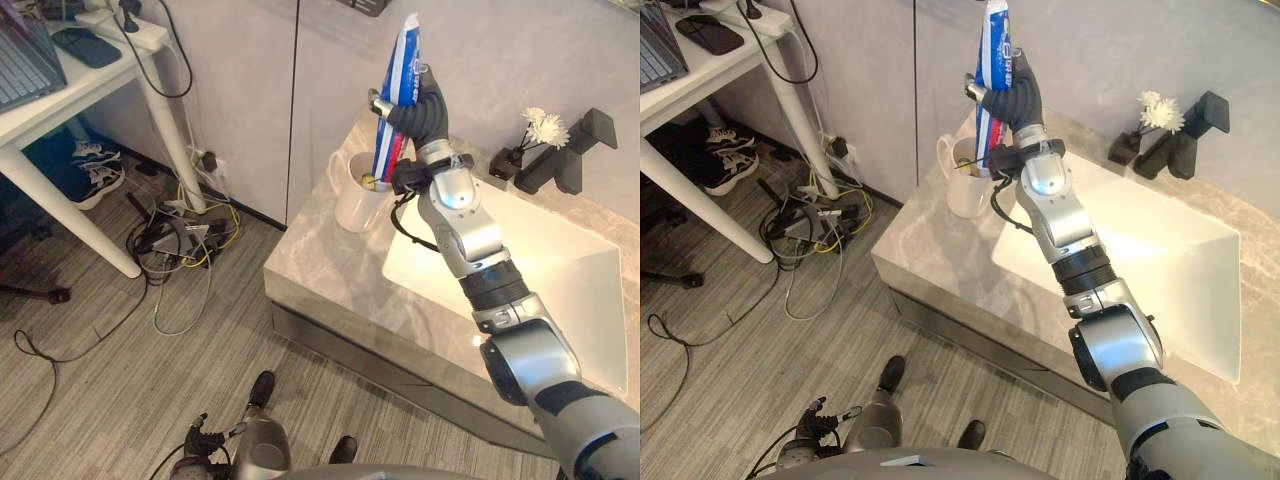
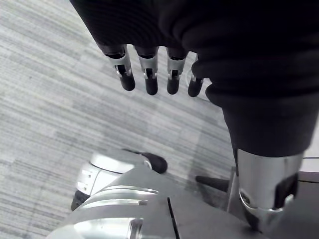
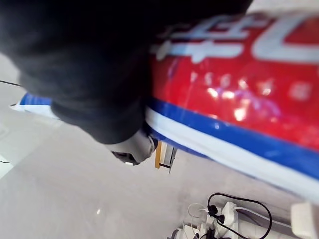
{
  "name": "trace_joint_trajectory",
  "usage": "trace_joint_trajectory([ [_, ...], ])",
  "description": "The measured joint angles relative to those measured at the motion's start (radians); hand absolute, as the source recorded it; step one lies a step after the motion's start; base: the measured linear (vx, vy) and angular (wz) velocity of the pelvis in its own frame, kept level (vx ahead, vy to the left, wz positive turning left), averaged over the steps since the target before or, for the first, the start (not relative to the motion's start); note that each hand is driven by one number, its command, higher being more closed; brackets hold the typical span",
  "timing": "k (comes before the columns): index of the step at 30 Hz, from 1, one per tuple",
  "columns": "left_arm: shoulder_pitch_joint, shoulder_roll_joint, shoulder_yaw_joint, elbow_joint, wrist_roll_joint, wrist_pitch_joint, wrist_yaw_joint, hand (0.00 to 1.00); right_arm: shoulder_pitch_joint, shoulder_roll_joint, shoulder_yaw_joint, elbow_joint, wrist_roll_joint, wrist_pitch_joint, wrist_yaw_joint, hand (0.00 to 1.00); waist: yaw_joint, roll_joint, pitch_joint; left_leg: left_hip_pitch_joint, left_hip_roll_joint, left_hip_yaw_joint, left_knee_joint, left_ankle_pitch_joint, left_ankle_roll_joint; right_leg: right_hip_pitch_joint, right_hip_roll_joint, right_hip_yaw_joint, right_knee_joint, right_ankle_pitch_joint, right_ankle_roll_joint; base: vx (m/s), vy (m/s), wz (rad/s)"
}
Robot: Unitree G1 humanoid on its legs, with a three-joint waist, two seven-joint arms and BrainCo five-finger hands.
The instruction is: Organize washtable
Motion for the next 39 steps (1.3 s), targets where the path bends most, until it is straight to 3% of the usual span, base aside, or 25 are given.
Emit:
trace_joint_trajectory([
  [17, 0.0, -0.004, 0.0, -0.022, 0.0, 0.004, 0.005, 0.0, 0.099, 0.027, 0.0, -0.043, 0.0, -0.002, 0.034, 1.0, 0.0, 0.004, 0.026, -0.001, 0.0, 0.002, 0.009, 0.0, -0.001, -0.003, -0.001, 0.003, 0.0, 0.0, 0.0, 0.0, 0.0, 0.0],
  [18, 0.0, -0.004, 0.0, -0.022, 0.0, 0.004, 0.005, 0.0, 0.102, 0.028, 0.0, -0.046, 0.0, -0.002, 0.036, 0.0, 0.0, 0.004, 0.026, -0.001, 0.0, 0.002, 0.009, 0.0, -0.001, -0.003, -0.001, 0.003, 0.0, -0.001, 0.0, 0.0, 0.0, 0.0],
  [28, 0.0, -0.004, 0.0, -0.021, 0.0, 0.006, 0.006, 0.0, 0.127, 0.044, 0.0, -0.064, 0.002, -0.005, 0.037, 0.0, 0.0, 0.004, 0.026, 0.003, 0.0, 0.006, 0.009, 0.0, 0.0, -0.003, -0.001, 0.007, 0.002, 0.0, -0.001, 0.0, 0.0, 0.0],
  [39, 0.001, -0.004, 0.0, -0.021, 0.0, 0.009, 0.009, 0.0, 0.249, 0.071, 0.004, -0.248, 0.012, -0.014, 0.044, 0.0, -0.005, 0.004, 0.025, 0.011, 0.0, 0.014, 0.01, 0.0, 0.0, 0.0, -0.002, 0.013, 0.002, 0.0, -0.001, 0.0, 0.001, -0.01],
])
